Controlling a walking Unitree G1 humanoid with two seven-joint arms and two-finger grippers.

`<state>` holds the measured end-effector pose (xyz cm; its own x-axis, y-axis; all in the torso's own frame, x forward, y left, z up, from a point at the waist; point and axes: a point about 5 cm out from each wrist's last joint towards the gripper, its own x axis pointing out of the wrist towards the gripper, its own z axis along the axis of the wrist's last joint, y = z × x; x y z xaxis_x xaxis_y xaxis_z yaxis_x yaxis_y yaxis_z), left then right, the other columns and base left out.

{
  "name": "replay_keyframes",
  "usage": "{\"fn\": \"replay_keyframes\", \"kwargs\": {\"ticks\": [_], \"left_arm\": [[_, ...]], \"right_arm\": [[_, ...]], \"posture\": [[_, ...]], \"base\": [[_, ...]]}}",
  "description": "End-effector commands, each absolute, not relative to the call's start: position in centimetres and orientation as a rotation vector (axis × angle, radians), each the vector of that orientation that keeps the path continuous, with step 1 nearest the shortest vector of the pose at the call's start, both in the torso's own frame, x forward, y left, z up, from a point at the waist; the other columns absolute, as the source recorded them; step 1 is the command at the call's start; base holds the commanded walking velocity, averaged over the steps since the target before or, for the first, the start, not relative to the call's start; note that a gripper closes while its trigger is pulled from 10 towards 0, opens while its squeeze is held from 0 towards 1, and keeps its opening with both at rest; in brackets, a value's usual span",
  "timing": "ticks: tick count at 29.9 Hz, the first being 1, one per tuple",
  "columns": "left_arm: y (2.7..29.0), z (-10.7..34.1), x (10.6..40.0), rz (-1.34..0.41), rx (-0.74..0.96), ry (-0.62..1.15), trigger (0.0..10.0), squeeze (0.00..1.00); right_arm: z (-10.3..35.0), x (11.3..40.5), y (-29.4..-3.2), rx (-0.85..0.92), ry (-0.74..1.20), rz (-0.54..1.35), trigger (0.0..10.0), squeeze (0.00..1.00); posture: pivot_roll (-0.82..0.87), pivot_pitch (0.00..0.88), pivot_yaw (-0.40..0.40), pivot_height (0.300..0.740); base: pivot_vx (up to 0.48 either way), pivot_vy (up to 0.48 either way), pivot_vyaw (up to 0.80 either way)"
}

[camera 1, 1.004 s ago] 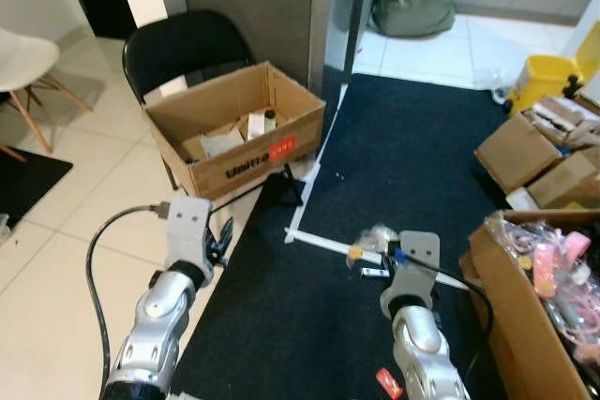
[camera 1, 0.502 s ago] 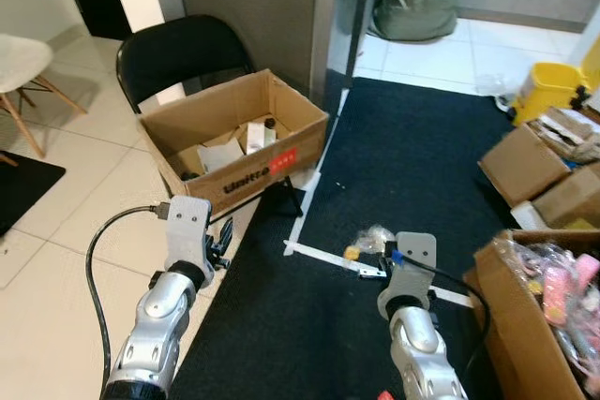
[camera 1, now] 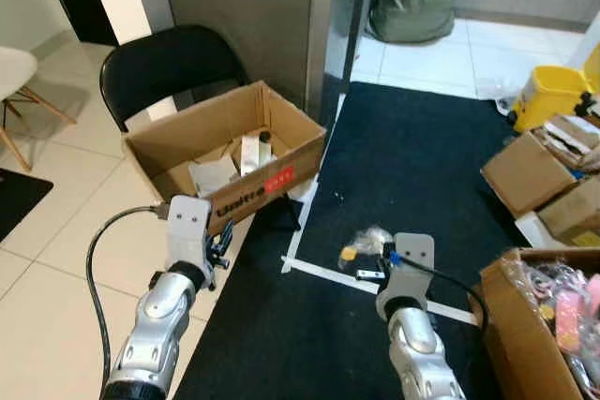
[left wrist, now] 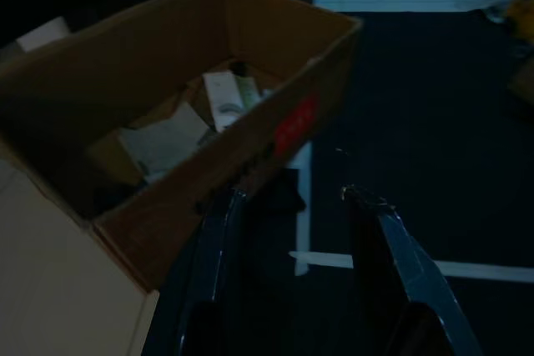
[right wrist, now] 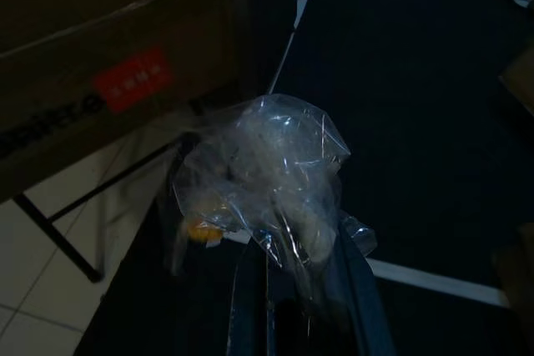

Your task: Picking trash to rubbish bin

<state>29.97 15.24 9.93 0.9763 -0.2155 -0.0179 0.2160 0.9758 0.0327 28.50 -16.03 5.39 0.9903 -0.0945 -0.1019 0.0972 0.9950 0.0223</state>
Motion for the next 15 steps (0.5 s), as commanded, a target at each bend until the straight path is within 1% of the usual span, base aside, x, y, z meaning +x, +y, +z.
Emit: {"fn": "replay_keyframes", "kwargs": {"ticks": [1, 15], "left_arm": [[15.28, 9.65, 29.8, -0.222, 0.044, 0.024, 10.0, 0.07], [15.18, 9.62, 29.83, -0.227, 0.044, 0.025, 10.0, 0.07]], "right_arm": [[4.88, 28.17, -16.19, 0.028, 0.119, -0.101, 10.0, 0.0], [4.95, 28.31, -16.16, 0.028, 0.115, -0.096, 10.0, 0.0]], "posture": [[-0.02, 0.138, 0.062, 0.74], [-0.02, 0.139, 0.06, 0.74]], "base": [[0.345, 0.0, 0.0], [0.342, 0.0, 0.0]]}}
